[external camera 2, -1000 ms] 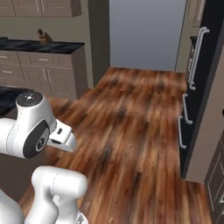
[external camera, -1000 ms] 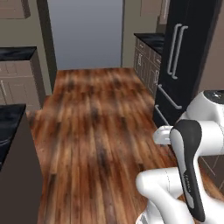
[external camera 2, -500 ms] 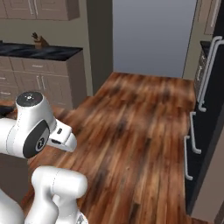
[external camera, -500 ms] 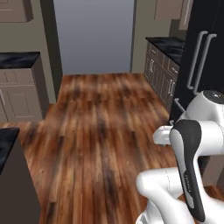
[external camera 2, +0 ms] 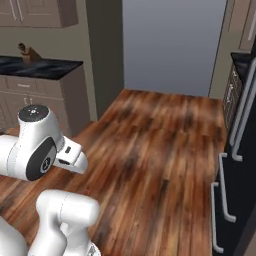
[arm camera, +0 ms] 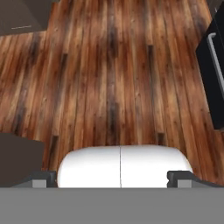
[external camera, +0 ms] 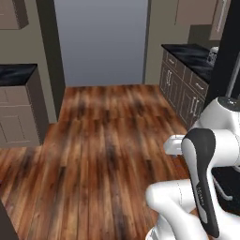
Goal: Take the smaller bowl and place it next to the appetizer plate on the dining counter , and place the larger bowl next to the plate with cooked food.
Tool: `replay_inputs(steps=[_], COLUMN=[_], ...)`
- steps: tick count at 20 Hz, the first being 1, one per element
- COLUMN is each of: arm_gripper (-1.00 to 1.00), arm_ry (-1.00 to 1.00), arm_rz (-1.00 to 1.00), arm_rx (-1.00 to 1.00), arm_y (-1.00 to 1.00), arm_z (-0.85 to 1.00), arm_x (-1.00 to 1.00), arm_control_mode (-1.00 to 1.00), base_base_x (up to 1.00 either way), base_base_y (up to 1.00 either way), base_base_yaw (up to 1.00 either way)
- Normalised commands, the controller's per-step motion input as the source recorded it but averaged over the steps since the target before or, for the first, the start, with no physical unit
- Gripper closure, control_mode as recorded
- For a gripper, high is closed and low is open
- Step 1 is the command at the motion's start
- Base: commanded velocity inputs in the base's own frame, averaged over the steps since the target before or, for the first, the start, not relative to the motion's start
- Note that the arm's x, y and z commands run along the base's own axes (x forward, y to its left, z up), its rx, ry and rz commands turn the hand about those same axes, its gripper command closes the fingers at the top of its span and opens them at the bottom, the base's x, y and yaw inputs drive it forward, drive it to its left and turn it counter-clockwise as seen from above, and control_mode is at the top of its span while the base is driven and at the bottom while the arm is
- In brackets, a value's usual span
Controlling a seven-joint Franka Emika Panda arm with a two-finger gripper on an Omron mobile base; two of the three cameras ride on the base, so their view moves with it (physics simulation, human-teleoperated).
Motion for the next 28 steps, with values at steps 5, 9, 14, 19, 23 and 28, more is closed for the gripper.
replay_inputs(steps=[5, 9, 14, 19, 23, 28], arm_gripper=[-1.00, -1.00, -1.00, -1.00, -1.00, -1.00], arm_ry=[0.00, 0.00, 0.00, 0.00, 0.00, 0.00], arm_rz=[0.00, 0.00, 0.00, 0.00, 0.00, 0.00], arm_rx=[0.00, 0.00, 0.00, 0.00, 0.00, 0.00], arm_y=[0.00, 0.00, 0.00, 0.00, 0.00, 0.00], arm_z=[0.00, 0.00, 0.00, 0.00, 0.00, 0.00], arm_x=[0.00, 0.00, 0.00, 0.00, 0.00, 0.00], arm_control_mode=[1.00, 1.00, 1.00, 1.00, 1.00, 1.00], base_base_x=[1.00, 1.00, 1.00, 1.00, 1.00, 1.00], base_base_y=[-0.18, -0.12, -0.20, -0.27, -0.28, -0.21], base_base_yaw=[-0.16, -0.24, -0.25, -0.26, -0.30, -0.36])
